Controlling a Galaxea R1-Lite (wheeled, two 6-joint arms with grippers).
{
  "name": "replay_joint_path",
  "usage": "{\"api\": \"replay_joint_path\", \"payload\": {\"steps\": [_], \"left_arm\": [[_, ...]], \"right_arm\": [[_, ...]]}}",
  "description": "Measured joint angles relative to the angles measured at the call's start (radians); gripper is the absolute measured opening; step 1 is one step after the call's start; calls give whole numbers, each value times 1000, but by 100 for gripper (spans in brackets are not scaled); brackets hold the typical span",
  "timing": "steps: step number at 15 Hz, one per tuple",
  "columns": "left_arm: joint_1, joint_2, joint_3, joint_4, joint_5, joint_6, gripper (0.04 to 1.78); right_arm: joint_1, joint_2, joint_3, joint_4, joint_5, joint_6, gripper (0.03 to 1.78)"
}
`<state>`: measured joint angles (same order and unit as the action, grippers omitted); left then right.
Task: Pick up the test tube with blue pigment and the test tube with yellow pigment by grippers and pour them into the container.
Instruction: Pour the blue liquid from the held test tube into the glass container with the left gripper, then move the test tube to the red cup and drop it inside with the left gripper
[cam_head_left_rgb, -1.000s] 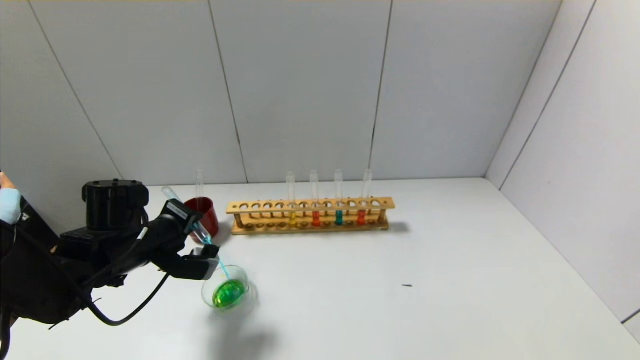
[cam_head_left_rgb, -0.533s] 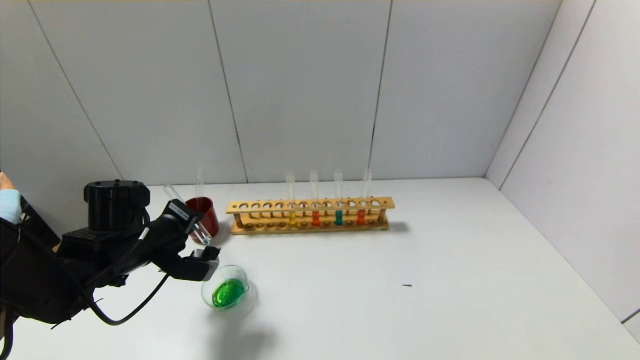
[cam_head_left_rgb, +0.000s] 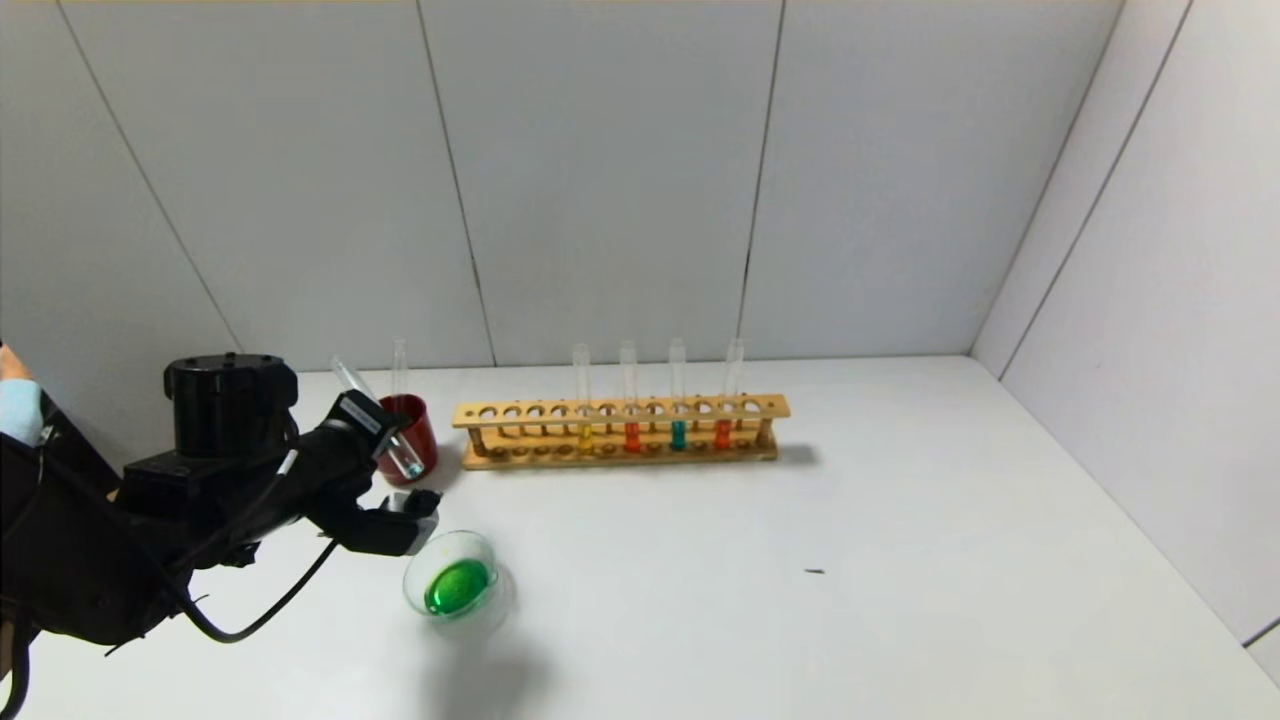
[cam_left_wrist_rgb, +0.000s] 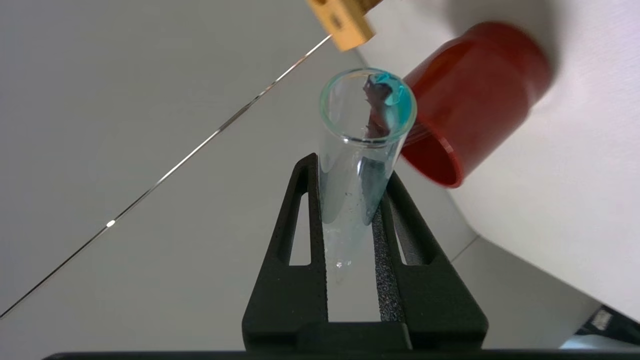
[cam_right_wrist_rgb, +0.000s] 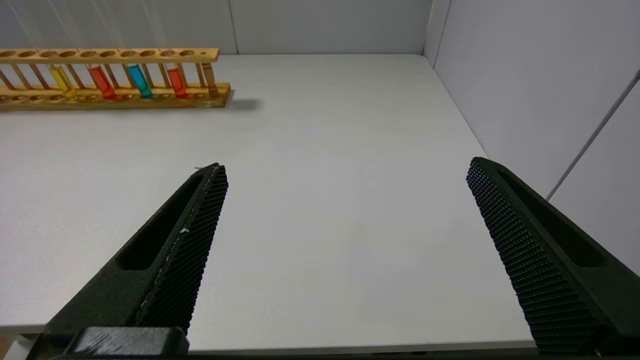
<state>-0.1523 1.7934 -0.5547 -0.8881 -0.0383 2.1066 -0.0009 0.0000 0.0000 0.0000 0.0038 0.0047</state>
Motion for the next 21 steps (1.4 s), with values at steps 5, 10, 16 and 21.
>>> {"api": "replay_joint_path", "payload": {"steps": [5, 10, 16, 21], "left_arm": [[-7, 22, 8, -61, 0, 4, 32], [-7, 16, 20, -63, -5, 3, 32], [-24, -24, 78, -147, 27, -344, 32], [-151, -49, 85, -347, 388, -1004, 32]], "right_arm": [[-1, 0, 0, 0, 0, 0, 175], [0, 0, 0, 0, 0, 0, 175], [0, 0, 0, 0, 0, 0, 175], [0, 0, 0, 0, 0, 0, 175]]}}
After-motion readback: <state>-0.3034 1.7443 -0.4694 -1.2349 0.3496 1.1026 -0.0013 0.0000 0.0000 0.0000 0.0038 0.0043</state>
